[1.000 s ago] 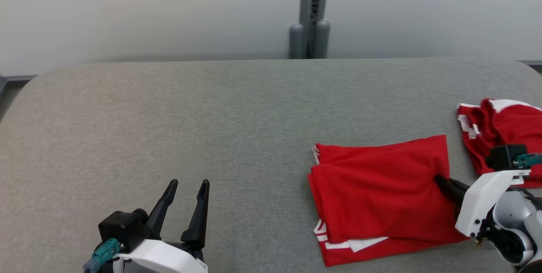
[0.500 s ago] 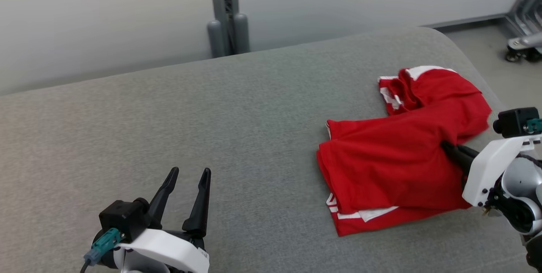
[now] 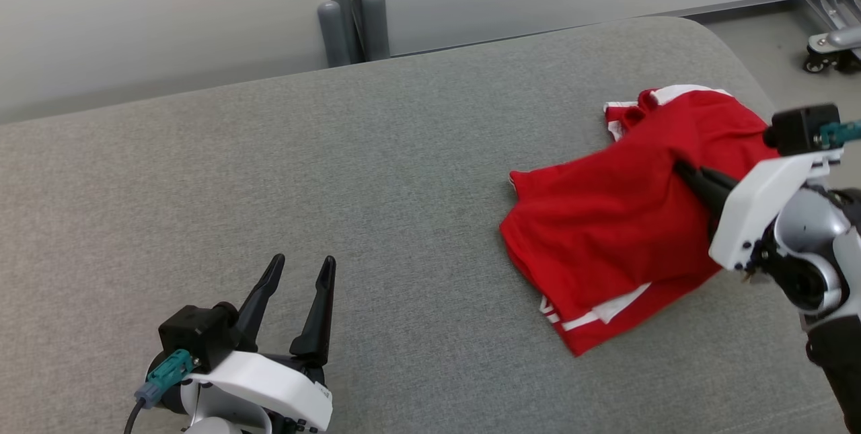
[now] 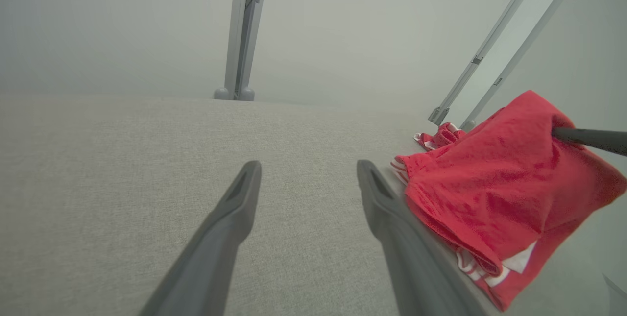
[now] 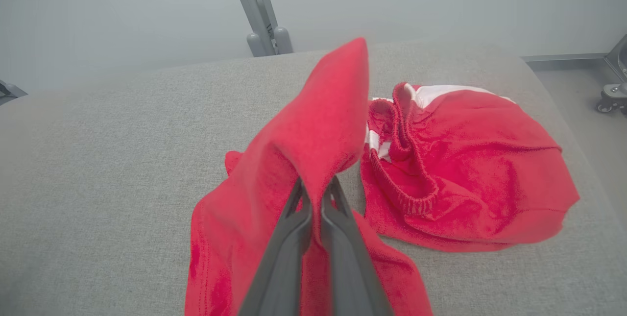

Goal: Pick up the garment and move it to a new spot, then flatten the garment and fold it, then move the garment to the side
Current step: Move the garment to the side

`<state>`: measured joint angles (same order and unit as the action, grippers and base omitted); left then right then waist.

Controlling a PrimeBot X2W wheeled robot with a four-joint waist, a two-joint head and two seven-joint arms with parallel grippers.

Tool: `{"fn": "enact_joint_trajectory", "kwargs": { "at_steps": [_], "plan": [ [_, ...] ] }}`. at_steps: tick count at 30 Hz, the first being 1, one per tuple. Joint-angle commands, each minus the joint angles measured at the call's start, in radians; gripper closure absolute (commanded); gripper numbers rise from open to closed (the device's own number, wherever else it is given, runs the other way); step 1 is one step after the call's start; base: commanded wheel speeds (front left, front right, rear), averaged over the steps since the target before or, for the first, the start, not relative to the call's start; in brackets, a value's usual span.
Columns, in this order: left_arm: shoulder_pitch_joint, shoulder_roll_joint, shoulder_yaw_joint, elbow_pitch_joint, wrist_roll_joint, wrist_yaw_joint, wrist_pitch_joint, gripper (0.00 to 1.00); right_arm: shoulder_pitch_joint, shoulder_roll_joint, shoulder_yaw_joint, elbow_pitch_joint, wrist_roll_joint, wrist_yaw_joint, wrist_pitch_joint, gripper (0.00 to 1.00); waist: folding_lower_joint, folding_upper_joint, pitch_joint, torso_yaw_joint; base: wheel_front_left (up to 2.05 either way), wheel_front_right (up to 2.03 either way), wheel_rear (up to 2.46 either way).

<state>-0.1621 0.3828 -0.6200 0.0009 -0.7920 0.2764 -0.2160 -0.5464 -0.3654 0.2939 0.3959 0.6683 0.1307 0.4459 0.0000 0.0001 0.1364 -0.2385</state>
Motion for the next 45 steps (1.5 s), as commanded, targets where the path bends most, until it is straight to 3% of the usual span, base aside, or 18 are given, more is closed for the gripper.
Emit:
{"fn": "enact_joint_trajectory", "kwargs": {
  "at_steps": [1, 11, 21, 34, 37, 45],
  "plan": [
    [-0.012, 0.001, 0.003, 0.003, -0.001, -0.004, -0.004, 0.0, -0.028, 0.003, -0.009, 0.001, -0.009, 0.0, 0.011, 1.0, 0.0, -0.0001, -0.001, 0.01, 0.0, 0.0, 0.0],
    [-0.021, 0.0, 0.007, 0.003, -0.002, -0.004, -0.006, 0.0, -0.177, 0.008, -0.078, 0.073, -0.063, 0.0, 0.091, 1.0, 0.0, -0.0001, 0.02, 0.053, 0.0, 0.0, 0.0],
    [-0.043, 0.012, 0.011, -0.01, 0.01, -0.001, -0.002, 0.0, -0.252, -0.057, -0.123, 0.146, -0.119, 0.0, 0.11, 1.0, 0.0, -0.0001, 0.072, 0.075, 0.0, 0.0, 0.0],
    [-0.091, 0.047, 0.012, -0.067, 0.038, 0.016, 0.026, 0.0, -0.338, -0.195, -0.122, 0.204, -0.168, 0.0, 0.121, 1.0, 0.0, -0.0001, 0.169, 0.093, 0.0, 0.0, 0.0],
    [-0.098, 0.06, 0.013, -0.084, 0.044, 0.026, 0.04, 0.0, -0.346, -0.236, -0.111, 0.228, -0.206, 0.0, 0.115, 1.0, 0.0, -0.0001, 0.197, 0.093, 0.0, 0.0, 0.0],
    [-0.12, 0.081, 0.005, -0.116, 0.06, 0.039, 0.069, 0.0, -0.356, -0.265, -0.101, 0.33, -0.347, 0.0, 0.052, 1.0, 0.0, -0.0001, 0.248, 0.113, 0.0, 0.0, 0.0]
  ]
}}
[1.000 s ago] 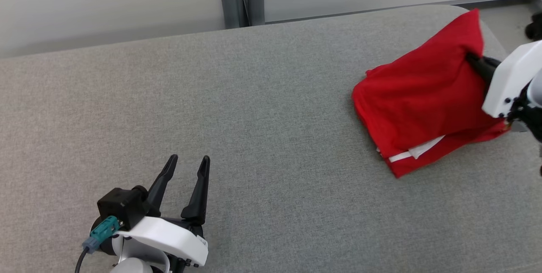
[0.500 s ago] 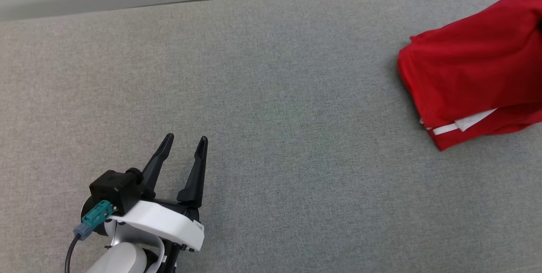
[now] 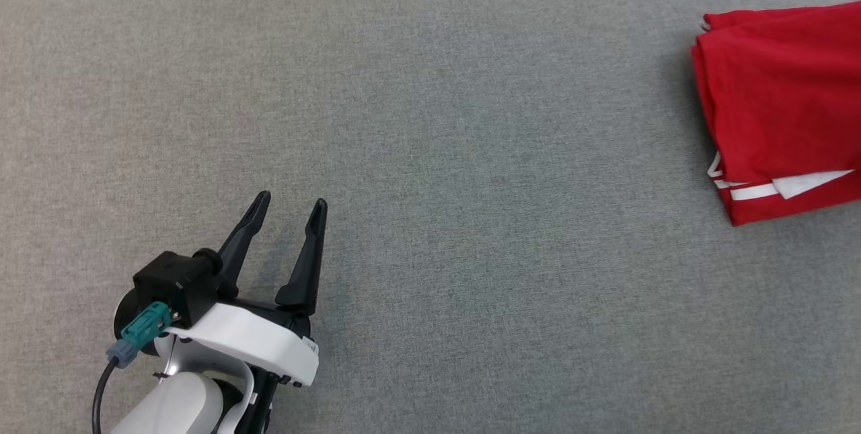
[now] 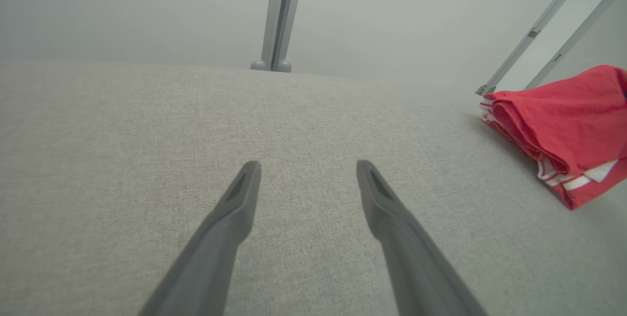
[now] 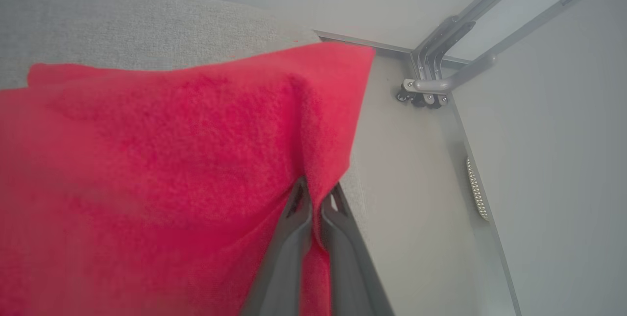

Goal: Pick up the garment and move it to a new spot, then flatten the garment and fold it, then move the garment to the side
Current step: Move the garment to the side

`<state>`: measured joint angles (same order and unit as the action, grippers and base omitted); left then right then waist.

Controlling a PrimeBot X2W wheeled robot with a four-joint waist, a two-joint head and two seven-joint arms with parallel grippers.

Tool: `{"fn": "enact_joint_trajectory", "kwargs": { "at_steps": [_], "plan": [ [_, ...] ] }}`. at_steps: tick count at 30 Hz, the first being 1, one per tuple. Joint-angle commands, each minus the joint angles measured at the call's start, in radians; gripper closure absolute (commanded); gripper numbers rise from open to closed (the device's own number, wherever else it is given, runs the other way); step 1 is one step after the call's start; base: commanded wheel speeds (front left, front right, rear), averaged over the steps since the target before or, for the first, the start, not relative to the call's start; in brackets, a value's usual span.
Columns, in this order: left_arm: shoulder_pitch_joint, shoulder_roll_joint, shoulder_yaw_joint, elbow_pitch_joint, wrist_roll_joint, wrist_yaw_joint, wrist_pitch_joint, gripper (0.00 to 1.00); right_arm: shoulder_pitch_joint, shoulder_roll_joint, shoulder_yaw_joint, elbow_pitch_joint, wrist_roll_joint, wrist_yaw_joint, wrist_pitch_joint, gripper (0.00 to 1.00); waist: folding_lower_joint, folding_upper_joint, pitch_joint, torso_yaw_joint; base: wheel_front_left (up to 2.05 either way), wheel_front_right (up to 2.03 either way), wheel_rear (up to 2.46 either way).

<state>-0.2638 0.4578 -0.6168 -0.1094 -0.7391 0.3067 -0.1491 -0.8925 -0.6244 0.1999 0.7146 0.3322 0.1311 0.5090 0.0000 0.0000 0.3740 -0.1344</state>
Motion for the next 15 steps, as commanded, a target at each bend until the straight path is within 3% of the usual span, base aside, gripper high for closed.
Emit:
{"fn": "enact_joint_trajectory", "kwargs": {
  "at_steps": [1, 11, 12, 15],
  "plan": [
    [-0.019, 0.008, 0.0, -0.009, 0.01, 0.009, 0.006, 0.0, -0.015, -0.004, -0.017, 0.03, -0.023, 0.0, -0.022, 1.0, 0.0, 0.0, 0.016, 0.013, 0.0, 0.0, 0.0],
    [-0.029, 0.03, -0.003, -0.042, 0.026, 0.027, 0.024, 0.0, -0.054, 0.026, -0.129, 0.209, -0.167, 0.0, -0.135, 1.0, 0.0, 0.0, 0.07, 0.048, 0.0, 0.0, 0.0],
    [-0.029, 0.031, -0.003, -0.044, 0.027, 0.028, 0.026, 0.0, -0.06, 0.031, -0.143, 0.223, -0.185, 0.0, -0.146, 0.84, 0.0, 0.0, 0.073, 0.05, 0.0, 0.0, 0.0],
    [-0.027, 0.036, -0.005, -0.049, 0.029, 0.029, 0.031, 0.0, -0.069, 0.042, -0.186, 0.264, -0.247, -0.001, -0.178, 0.0, 0.0, 0.0, 0.079, 0.052, 0.0, 0.0, 0.0]
  ]
}}
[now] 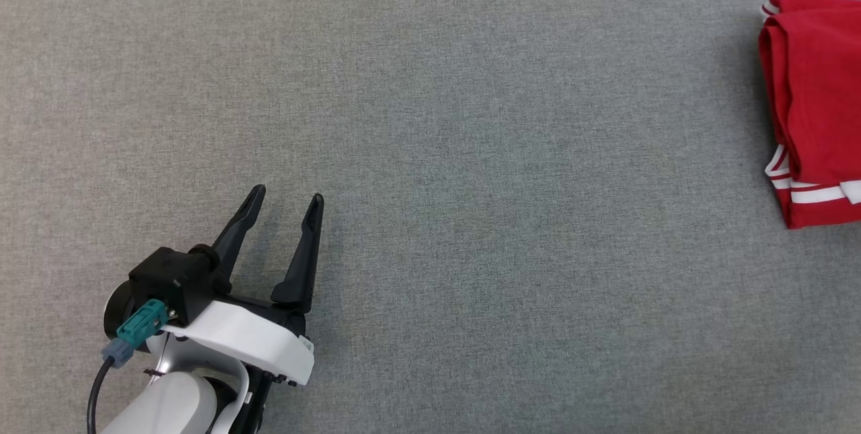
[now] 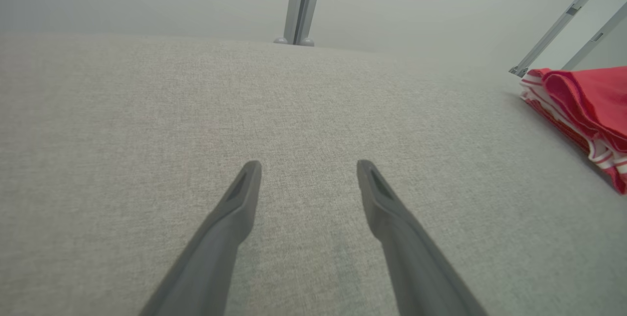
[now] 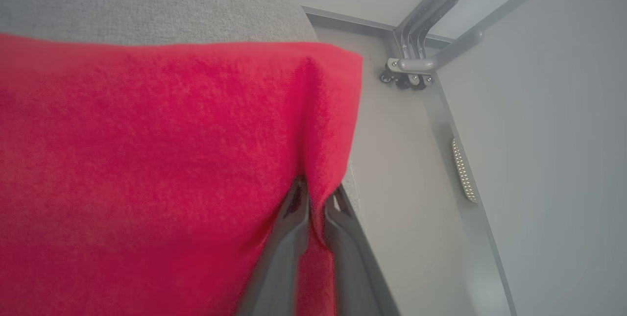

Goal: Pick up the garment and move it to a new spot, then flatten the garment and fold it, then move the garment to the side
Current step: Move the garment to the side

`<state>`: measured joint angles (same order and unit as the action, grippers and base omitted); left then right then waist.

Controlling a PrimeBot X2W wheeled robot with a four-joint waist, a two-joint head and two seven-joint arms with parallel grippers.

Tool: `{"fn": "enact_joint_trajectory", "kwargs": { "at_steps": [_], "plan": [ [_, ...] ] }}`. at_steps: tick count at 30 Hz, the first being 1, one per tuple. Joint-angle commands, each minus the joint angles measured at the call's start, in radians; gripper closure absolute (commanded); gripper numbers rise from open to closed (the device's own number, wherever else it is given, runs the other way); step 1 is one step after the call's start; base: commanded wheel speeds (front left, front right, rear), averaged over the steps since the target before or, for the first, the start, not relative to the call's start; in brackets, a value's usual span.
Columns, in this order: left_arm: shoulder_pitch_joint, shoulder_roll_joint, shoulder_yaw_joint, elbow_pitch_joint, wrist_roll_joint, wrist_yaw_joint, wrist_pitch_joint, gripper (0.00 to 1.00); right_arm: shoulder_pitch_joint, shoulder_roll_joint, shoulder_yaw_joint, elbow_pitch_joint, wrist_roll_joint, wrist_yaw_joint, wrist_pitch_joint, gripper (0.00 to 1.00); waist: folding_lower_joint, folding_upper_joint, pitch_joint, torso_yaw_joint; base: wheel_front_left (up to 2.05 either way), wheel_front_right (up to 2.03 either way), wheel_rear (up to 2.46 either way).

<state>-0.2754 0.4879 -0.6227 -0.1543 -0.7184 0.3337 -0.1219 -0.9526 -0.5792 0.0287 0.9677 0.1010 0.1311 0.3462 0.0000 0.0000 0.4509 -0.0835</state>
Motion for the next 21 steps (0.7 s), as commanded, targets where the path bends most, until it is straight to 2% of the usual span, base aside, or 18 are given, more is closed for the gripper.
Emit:
{"fn": "enact_joint_trajectory", "kwargs": {
  "at_steps": [1, 13, 17, 21],
  "plan": [
    [-0.015, 0.007, 0.0, -0.006, 0.008, 0.003, 0.003, 0.0, -0.013, 0.002, -0.03, 0.023, -0.038, -0.001, -0.028, 0.0, 0.0, 0.0, 0.003, 0.002, 0.0, 0.0, 0.0],
    [0.003, 0.006, -0.013, -0.001, 0.0, 0.006, 0.009, 0.0, -0.043, 0.06, -0.126, 0.086, -0.201, 0.0, -0.128, 0.0, 0.0, 0.0, -0.046, -0.023, 0.0, 0.0, 0.0],
    [0.01, -0.009, -0.018, 0.016, -0.013, -0.009, 0.0, 0.0, -0.057, 0.096, -0.111, 0.087, -0.199, 0.0, -0.171, 0.0, 0.0, 0.0, -0.098, -0.041, 0.0, 0.0, 0.0],
    [0.014, -0.034, -0.008, 0.041, -0.039, -0.029, -0.032, 0.0, -0.063, 0.136, -0.062, 0.081, -0.137, 0.0, -0.23, 0.0, 0.0, 0.0, -0.161, -0.052, 0.0, 0.0, 0.0]
  ]
}}
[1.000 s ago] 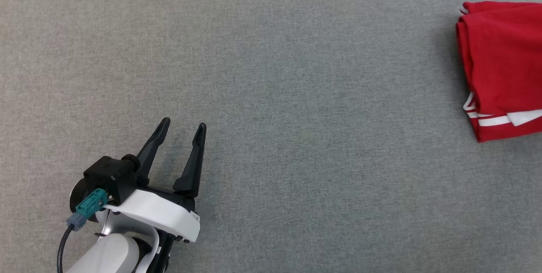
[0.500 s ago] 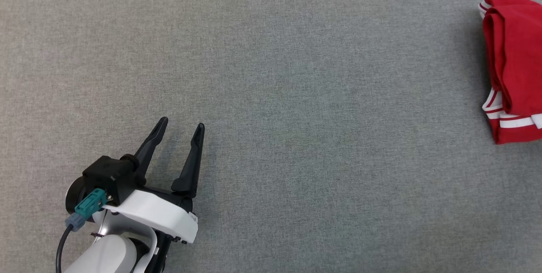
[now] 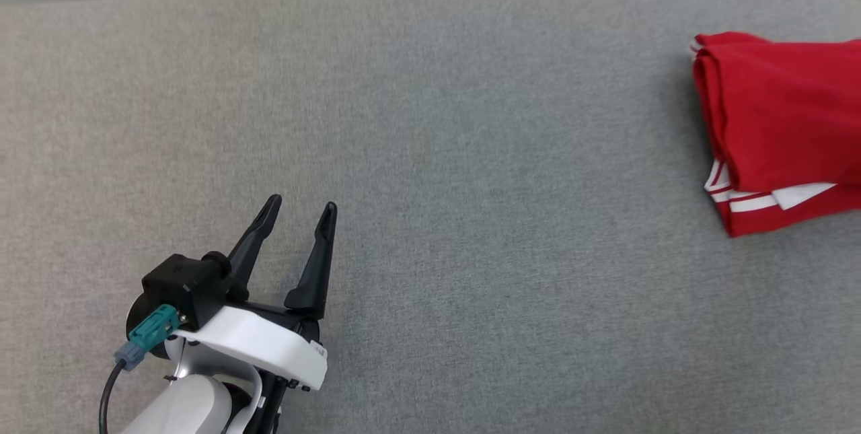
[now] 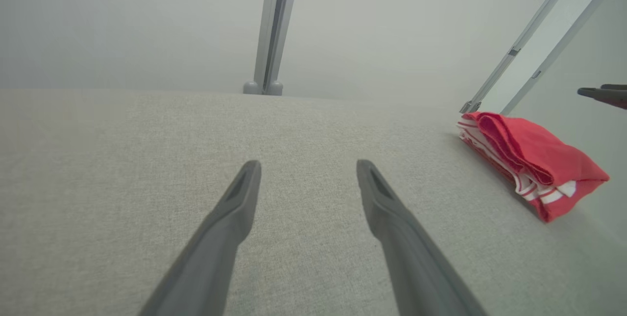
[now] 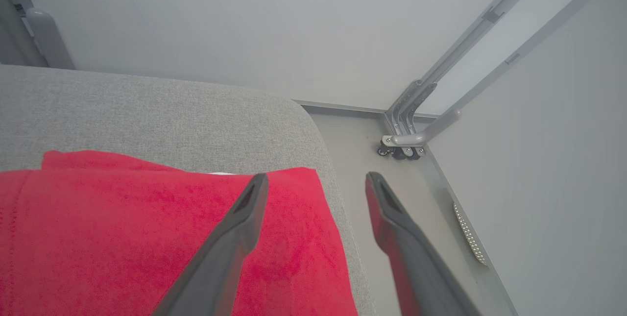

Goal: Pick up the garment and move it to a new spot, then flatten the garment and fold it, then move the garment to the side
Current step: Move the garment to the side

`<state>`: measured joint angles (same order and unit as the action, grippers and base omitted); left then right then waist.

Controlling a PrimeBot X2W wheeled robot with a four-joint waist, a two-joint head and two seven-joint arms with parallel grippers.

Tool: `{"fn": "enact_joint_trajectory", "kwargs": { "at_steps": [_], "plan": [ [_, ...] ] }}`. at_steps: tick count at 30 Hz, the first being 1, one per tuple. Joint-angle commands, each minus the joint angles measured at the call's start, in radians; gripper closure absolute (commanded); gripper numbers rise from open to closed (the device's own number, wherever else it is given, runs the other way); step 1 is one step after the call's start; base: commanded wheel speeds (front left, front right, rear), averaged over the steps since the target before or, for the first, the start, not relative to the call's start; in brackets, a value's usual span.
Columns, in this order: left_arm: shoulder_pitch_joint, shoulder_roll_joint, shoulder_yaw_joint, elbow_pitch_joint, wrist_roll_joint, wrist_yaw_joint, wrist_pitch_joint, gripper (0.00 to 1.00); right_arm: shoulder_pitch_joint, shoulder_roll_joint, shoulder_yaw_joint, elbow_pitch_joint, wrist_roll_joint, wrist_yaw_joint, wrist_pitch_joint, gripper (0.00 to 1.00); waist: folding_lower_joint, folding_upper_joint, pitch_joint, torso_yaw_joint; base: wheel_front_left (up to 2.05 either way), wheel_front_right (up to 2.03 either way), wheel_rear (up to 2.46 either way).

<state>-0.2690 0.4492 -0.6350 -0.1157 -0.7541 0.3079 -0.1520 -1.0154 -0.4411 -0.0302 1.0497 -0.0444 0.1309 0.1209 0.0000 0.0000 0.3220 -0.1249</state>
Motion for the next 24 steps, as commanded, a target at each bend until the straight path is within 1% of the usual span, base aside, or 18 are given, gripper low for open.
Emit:
{"fn": "enact_joint_trajectory", "kwargs": {
  "at_steps": [1, 5, 8, 11, 14, 17, 20, 23, 24],
  "plan": [
    [0.01, 0.0, 0.006, 0.012, -0.007, -0.008, -0.012, 0.0, 0.0, 0.006, 0.013, -0.006, 0.028, 0.0, -0.019, 0.0, 0.0, 0.0, -0.048, -0.013, 0.0, 0.0, 0.0],
    [0.013, -0.023, 0.018, 0.057, -0.027, -0.031, -0.048, 0.0, 0.035, 0.039, 0.076, -0.037, 0.148, 0.0, -0.082, 0.0, 0.0, 0.0, -0.116, -0.012, 0.0, 0.0, 0.0],
    [0.026, -0.042, 0.037, 0.088, -0.05, -0.052, -0.072, 0.0, 0.082, 0.058, 0.125, -0.087, 0.238, 0.0, -0.12, 0.0, 0.0, 0.0, -0.161, -0.01, 0.0, 0.0, 0.0],
    [0.039, -0.054, 0.054, 0.122, -0.057, -0.06, -0.087, 0.0, 0.155, 0.074, 0.173, -0.147, 0.317, 0.0, -0.148, 0.0, 0.0, 0.0, -0.2, 0.001, 0.0, 0.0, 0.0],
    [0.056, -0.061, 0.08, 0.152, -0.055, -0.054, -0.098, 0.0, 0.233, 0.088, 0.197, -0.217, 0.383, 0.0, -0.177, 0.0, 0.0, 0.0, -0.23, 0.014, 0.0, 0.0, 0.0],
    [0.078, -0.06, 0.101, 0.179, -0.045, -0.05, -0.106, 0.0, 0.322, 0.106, 0.197, -0.278, 0.408, 0.0, -0.215, 0.0, 0.0, 0.0, -0.256, 0.026, 0.0, 0.0, 0.0],
    [0.1, -0.049, 0.12, 0.206, -0.03, -0.048, -0.11, 0.0, 0.406, 0.144, 0.181, -0.329, 0.418, 0.0, -0.243, 0.0, 0.0, 0.0, -0.275, 0.037, 0.0, 0.0, 0.0],
    [0.119, -0.045, 0.143, 0.222, -0.018, -0.042, -0.112, 0.0, 0.477, 0.168, 0.149, -0.373, 0.374, 0.0, -0.268, 0.0, 0.0, 0.0, -0.287, 0.049, 0.0, 0.0, 0.0],
    [0.125, -0.043, 0.15, 0.225, -0.014, -0.04, -0.112, 0.0, 0.5, 0.187, 0.139, -0.389, 0.363, 0.0, -0.276, 0.0, 0.0, 0.0, -0.29, 0.052, 0.0, 0.0, 0.0]
  ]
}}
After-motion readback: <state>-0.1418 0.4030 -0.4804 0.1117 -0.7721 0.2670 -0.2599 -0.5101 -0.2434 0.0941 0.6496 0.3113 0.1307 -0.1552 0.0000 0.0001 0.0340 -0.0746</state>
